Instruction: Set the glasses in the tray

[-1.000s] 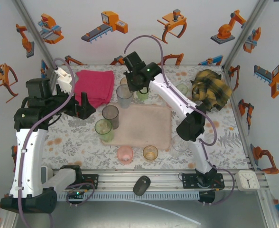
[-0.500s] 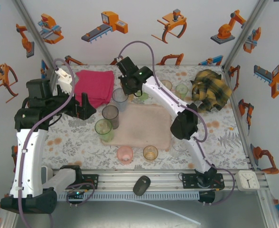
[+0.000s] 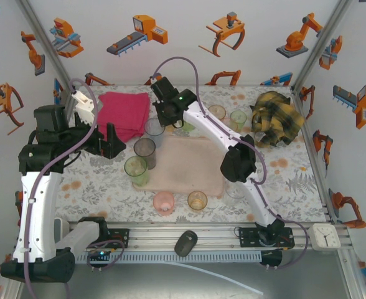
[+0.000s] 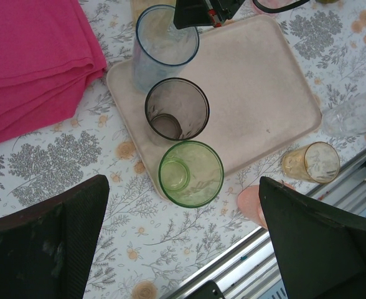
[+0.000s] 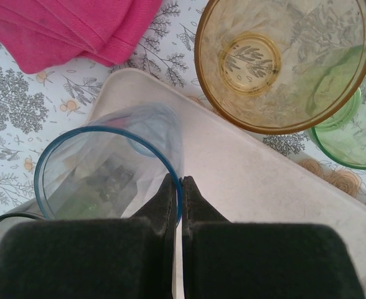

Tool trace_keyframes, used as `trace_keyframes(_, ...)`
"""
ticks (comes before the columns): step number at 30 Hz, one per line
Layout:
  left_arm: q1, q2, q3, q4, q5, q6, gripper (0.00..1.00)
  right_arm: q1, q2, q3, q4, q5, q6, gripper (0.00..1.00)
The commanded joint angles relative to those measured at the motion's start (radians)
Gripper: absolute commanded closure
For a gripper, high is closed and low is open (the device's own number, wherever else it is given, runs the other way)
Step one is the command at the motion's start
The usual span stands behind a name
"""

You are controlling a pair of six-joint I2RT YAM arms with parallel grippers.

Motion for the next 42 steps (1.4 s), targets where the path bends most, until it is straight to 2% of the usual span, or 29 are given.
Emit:
trace_keyframes(1,0.007,-0.003,0.0,0.007,0.021,0.003,0.01,0.007,0.026,0.051,0.024,-0.023,0.019,0.97)
trace_keyframes(19,0.007,-0.003,-0.005,0.008,0.026,0.005,0.02,0.007,0.05,0.077,0.014,-0.033,0.023,0.92)
trace_keyframes(29,0.007,-0.003,0.001,0.006,0.03,0.005,0.02,0.007,0.055,0.088,0.013,-0.049,0.029,0.79)
trace_keyframes(42,0.007,0.004,0.021,-0.005,0.017,0.015,0.02,0.007,0.048,0.108,0.01,-0.056,0.012,0.68)
